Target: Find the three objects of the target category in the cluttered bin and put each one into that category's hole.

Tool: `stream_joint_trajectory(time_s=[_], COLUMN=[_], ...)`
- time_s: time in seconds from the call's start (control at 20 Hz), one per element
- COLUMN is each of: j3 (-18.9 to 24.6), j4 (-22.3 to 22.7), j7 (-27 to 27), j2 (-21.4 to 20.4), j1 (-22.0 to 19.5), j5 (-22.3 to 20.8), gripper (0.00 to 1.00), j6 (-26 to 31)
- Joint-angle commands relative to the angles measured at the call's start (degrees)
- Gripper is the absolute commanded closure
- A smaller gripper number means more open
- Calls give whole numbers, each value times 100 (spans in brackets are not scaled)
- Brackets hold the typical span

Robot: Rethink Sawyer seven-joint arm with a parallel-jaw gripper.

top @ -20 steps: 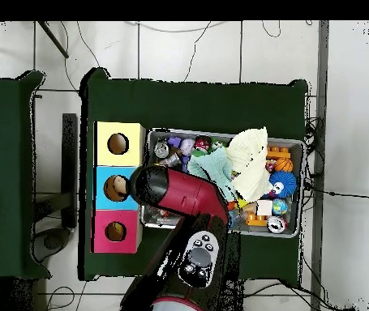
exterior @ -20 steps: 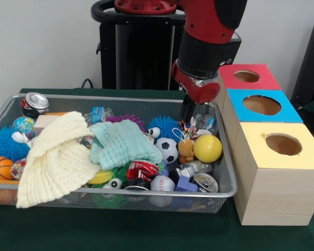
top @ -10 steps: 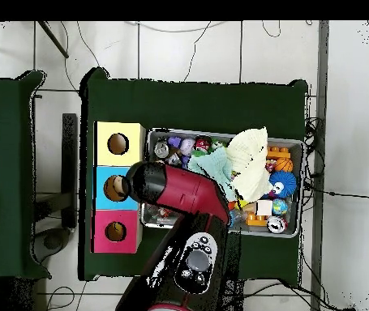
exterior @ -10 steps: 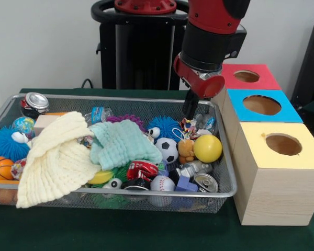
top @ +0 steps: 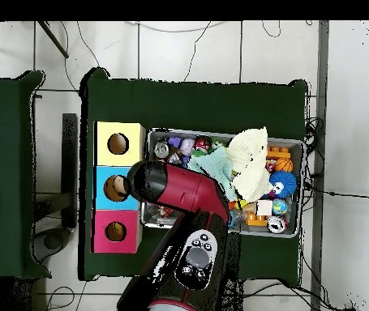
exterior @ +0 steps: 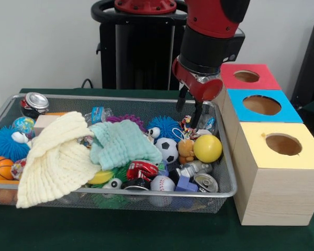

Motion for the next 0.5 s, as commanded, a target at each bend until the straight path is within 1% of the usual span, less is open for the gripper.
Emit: stream_joint_trajectory(time_s=[0.05, 0.1, 0.35, 0.5], j3=[240, 341, 363, 561], j4=[-129, -146, -74, 37], j7=[476, 371, 433, 454], j2=[288, 291, 368, 598], j1=[-103, -180, -181, -270], j5=[-187, -178, -150, -92], gripper=[0, 0, 0, 0], j6=[-402, -381, -508, -919])
